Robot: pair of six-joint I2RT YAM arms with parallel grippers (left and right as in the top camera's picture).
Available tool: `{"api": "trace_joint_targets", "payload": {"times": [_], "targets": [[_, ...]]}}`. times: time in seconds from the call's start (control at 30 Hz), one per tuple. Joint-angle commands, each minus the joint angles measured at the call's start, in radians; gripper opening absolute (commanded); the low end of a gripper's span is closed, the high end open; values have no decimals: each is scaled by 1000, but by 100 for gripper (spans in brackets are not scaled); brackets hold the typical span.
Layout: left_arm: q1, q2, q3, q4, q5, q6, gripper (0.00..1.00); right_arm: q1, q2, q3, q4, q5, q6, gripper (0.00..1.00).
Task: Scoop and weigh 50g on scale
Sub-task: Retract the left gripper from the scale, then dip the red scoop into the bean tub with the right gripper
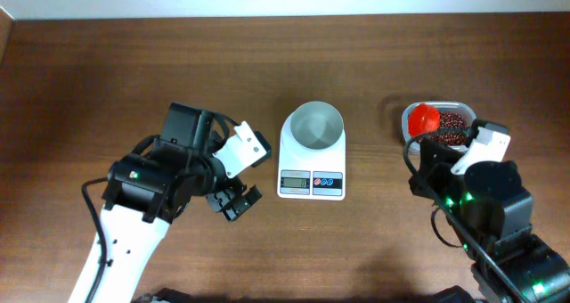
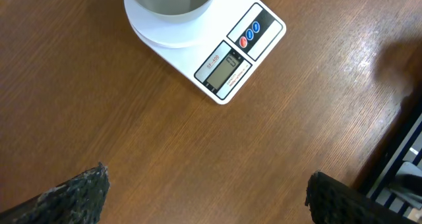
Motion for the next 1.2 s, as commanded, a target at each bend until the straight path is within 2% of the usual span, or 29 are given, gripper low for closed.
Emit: {"api": "trace_joint_targets", "payload": {"times": [0.0,0.47,0.57,0.7,0.87,1.1,1.17], "targets": [[6,1,11,2,3,23,99,-5,-7,17,-17,-9,-8,4],[6,-4,17,2,3,23,99,-5,-7,17,-48,-57,-8,4],[6,-4,17,2,3,23,99,-5,-11,17,-117,-118,-8,4],[6,-4,17,2,3,23,99,-5,-16,17,-221,-113,-12,4],[6,-4,17,2,3,23,99,-5,-16,17,-208,-107,-11,4],[6,-4,17,2,3,23,99,-5,2,13,-288,-50,-13,4],[6,-4,17,2,3,23,99,-5,9,14,-288,-31,-68,4]]}}
